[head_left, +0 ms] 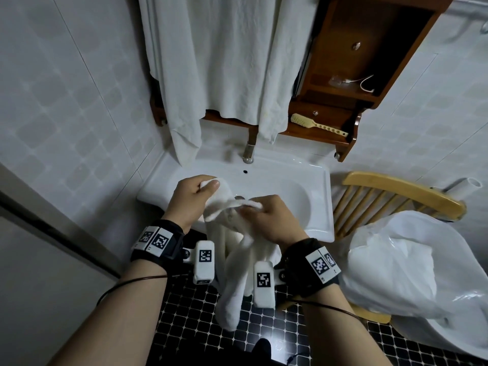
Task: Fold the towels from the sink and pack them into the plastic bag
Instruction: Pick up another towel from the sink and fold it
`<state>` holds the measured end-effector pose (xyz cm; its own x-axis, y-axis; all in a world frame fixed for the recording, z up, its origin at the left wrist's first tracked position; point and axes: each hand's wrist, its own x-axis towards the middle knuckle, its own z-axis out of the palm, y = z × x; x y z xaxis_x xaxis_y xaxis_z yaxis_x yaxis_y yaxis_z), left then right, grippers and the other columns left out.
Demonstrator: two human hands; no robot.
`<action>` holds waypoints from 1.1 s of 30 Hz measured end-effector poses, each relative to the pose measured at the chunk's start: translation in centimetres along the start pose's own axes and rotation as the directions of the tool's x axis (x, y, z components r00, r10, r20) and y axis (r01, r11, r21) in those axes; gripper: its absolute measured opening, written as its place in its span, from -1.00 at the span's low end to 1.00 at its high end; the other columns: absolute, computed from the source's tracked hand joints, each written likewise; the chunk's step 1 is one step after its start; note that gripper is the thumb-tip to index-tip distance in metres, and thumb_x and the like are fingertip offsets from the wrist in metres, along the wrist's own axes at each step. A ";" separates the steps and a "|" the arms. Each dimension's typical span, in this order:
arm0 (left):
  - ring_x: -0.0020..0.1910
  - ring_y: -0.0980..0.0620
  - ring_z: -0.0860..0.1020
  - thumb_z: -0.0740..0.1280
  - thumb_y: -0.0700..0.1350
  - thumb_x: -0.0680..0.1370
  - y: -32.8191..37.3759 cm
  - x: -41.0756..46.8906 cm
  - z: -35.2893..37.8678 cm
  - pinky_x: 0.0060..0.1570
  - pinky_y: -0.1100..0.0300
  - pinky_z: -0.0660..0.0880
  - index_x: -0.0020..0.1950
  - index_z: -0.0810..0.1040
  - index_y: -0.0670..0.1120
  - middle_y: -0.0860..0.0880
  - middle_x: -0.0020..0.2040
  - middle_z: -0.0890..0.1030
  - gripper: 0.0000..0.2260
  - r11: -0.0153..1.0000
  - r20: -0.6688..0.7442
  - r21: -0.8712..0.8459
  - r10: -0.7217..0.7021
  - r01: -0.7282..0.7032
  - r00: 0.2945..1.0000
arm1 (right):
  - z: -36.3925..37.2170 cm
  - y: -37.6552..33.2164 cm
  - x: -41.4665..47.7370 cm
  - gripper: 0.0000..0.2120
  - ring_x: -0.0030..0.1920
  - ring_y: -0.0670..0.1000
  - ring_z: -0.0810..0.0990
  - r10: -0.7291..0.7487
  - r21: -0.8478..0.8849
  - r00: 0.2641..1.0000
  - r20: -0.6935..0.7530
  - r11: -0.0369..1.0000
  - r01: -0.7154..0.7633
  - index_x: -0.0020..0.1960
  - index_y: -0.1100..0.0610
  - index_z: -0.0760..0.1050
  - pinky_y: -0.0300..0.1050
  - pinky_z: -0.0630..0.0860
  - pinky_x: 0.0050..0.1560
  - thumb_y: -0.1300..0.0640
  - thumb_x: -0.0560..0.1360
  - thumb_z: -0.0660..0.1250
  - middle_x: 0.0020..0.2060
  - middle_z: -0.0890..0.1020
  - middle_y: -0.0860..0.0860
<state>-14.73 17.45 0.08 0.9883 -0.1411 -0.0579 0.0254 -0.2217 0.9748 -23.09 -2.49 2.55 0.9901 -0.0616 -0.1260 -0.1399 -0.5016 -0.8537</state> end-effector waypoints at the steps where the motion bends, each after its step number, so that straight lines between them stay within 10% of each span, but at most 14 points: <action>1: 0.06 0.07 0.69 0.39 -0.13 0.67 0.1 -0.1 0.2 0.09 0.13 0.57 0.13 0.73 -0.04 0.04 0.02 0.76 -0.87 1.000 0.037 -0.024 -0.012 0.013 0.999 | 0.2 -0.4 -0.3 -0.62 -0.34 -0.08 0.43 0.020 0.119 1.000 -0.014 0.993 -0.018 -0.21 0.29 0.56 -0.15 0.39 -0.27 0.01 0.62 0.42 -0.39 0.53 -0.04; 15: -0.03 -0.14 0.54 0.26 -0.23 0.69 0.9 -1.2 1.9 -0.05 0.06 0.47 -0.03 0.69 -0.06 -0.23 -0.01 0.65 -0.77 0.948 0.335 -0.280 -0.051 0.151 0.941 | 0.3 0.2 0.2 -0.64 -0.23 0.06 0.59 0.215 0.416 0.976 -0.023 0.890 -0.187 -0.03 0.42 0.59 -0.03 0.51 -0.14 0.08 0.66 0.32 -0.26 0.64 0.11; 22: -0.01 -0.09 0.59 0.51 0.13 0.53 0.6 -1.4 2.2 0.09 0.02 0.49 0.00 0.67 -0.24 -0.19 -0.06 0.65 -0.60 0.953 0.335 -0.272 -0.037 0.134 0.942 | 1.1 0.5 0.4 -0.68 -0.22 0.06 0.64 0.307 0.477 0.951 -0.046 0.843 -0.249 -0.03 0.31 0.64 -0.02 0.56 -0.11 0.03 0.63 0.34 -0.24 0.69 0.10; 33: 0.03 -0.14 0.72 0.52 -0.07 0.57 1.2 -1.6 1.3 0.19 -0.21 0.59 0.05 0.76 -0.03 -0.13 -0.05 0.76 -0.91 0.997 0.147 -0.066 0.041 -0.031 0.988 | -0.7 1.4 0.0 -0.67 -0.36 -0.01 0.34 0.216 0.223 0.966 -0.143 0.958 -0.181 -0.33 0.17 0.40 -0.10 0.28 -0.30 0.10 0.56 0.37 -0.43 0.39 -0.01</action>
<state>-16.48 16.20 1.07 0.9556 -0.2904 -0.0494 0.0045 -0.1530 0.9882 -23.26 -3.77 1.72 0.9278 -0.2910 -0.2337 -0.3154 -0.2767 -0.9077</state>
